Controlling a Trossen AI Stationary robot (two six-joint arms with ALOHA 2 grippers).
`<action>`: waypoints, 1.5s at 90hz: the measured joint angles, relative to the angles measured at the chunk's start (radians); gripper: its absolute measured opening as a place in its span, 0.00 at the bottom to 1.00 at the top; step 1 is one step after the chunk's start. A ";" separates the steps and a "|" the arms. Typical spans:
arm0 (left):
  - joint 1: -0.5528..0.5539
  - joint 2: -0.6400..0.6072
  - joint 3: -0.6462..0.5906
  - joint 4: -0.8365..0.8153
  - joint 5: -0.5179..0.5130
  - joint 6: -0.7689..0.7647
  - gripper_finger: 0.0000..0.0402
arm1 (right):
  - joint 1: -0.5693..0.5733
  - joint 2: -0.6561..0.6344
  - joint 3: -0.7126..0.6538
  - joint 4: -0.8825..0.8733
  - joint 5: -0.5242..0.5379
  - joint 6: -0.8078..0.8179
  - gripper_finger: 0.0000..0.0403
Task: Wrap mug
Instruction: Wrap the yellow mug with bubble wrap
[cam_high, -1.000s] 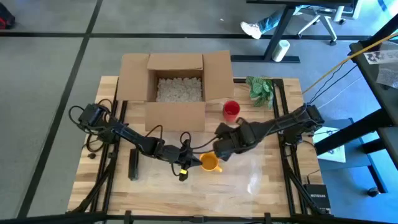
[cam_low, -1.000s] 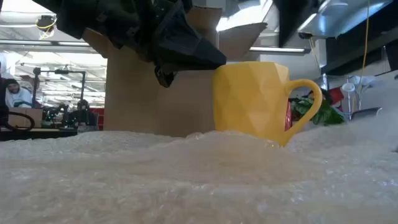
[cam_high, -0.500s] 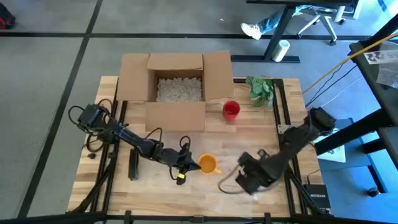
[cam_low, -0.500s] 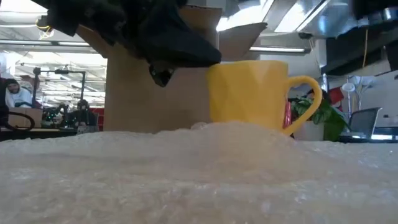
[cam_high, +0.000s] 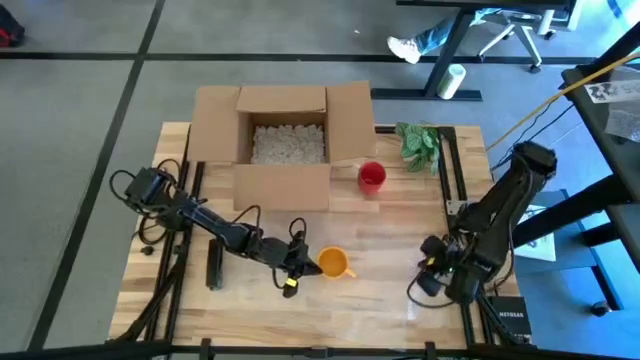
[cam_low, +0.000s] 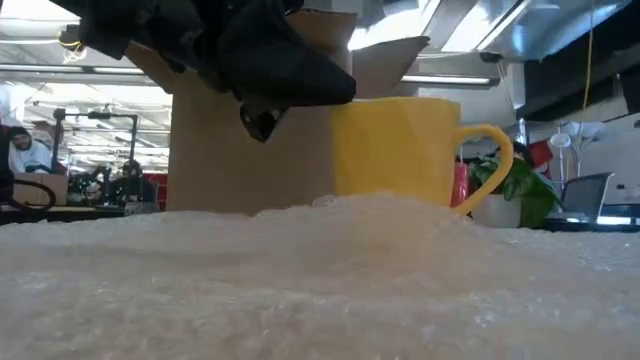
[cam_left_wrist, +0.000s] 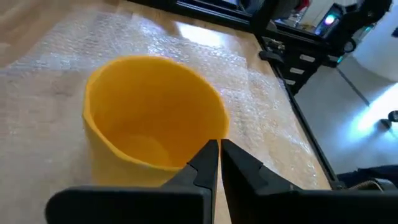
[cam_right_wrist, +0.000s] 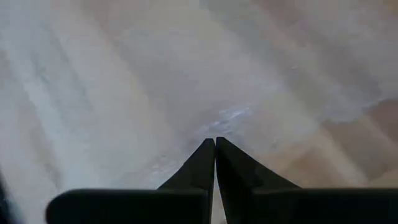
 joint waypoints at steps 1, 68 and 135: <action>0.002 0.000 0.003 0.001 0.000 0.001 0.00 | 0.000 -0.004 -0.007 0.000 0.000 0.000 0.00; 0.093 -0.002 0.130 -0.006 0.104 0.128 0.00 | 0.000 0.000 -0.173 0.120 -0.014 0.001 0.32; 0.087 -0.002 0.131 -0.004 0.105 0.118 0.00 | -0.017 0.205 0.021 -0.014 0.162 0.040 0.01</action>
